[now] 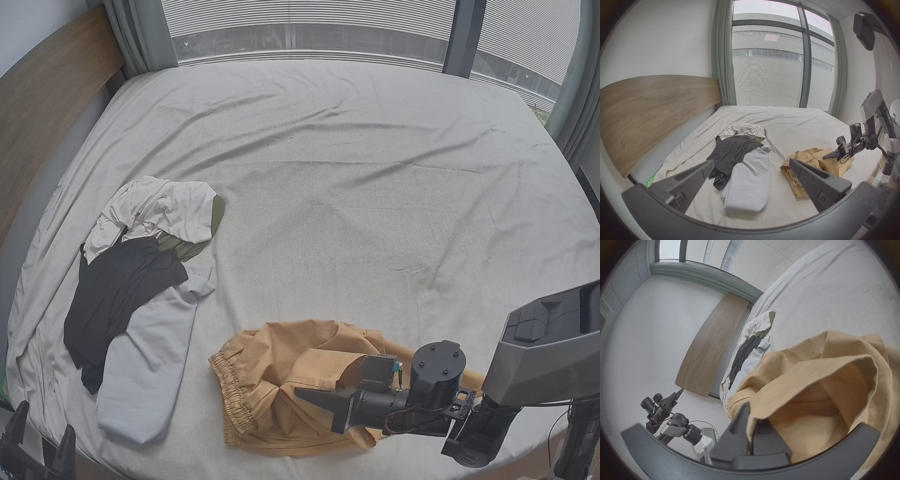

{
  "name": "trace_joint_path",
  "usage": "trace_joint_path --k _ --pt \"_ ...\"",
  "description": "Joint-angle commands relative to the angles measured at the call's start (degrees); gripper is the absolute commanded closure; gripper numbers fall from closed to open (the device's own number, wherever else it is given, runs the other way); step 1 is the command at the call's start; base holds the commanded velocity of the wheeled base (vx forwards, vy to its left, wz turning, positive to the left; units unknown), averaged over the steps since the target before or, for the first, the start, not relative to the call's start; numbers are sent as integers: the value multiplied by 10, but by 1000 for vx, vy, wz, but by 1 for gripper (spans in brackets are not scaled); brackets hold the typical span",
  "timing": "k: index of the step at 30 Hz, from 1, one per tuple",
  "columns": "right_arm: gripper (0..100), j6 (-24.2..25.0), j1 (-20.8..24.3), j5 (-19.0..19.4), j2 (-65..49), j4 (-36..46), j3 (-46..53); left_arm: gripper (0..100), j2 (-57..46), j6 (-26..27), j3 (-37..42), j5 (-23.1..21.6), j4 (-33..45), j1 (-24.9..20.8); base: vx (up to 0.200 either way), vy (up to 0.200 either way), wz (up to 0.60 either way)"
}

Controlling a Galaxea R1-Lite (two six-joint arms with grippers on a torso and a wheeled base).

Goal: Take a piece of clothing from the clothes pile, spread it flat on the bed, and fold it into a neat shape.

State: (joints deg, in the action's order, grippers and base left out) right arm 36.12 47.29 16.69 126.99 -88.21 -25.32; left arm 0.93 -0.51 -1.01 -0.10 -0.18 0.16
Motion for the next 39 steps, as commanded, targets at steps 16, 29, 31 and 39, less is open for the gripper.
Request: trace_joint_path --k 16,29,31,39 --pt "100 -2 -47 0 -76 0 66 0 -8 36 10 -41 -3 -1 0 0 0" --pt "100 -12 -78 0 -184 5 122 0 -8 36 10 -43 -4 0 0 0 0" --pt "100 -15 -91 1 -202 7 127 0 -8 36 10 -43 -4 0 0 0 0" --pt "100 -20 -131 4 -217 1 168 0 -8 36 10 -43 -5 0 0 0 0"
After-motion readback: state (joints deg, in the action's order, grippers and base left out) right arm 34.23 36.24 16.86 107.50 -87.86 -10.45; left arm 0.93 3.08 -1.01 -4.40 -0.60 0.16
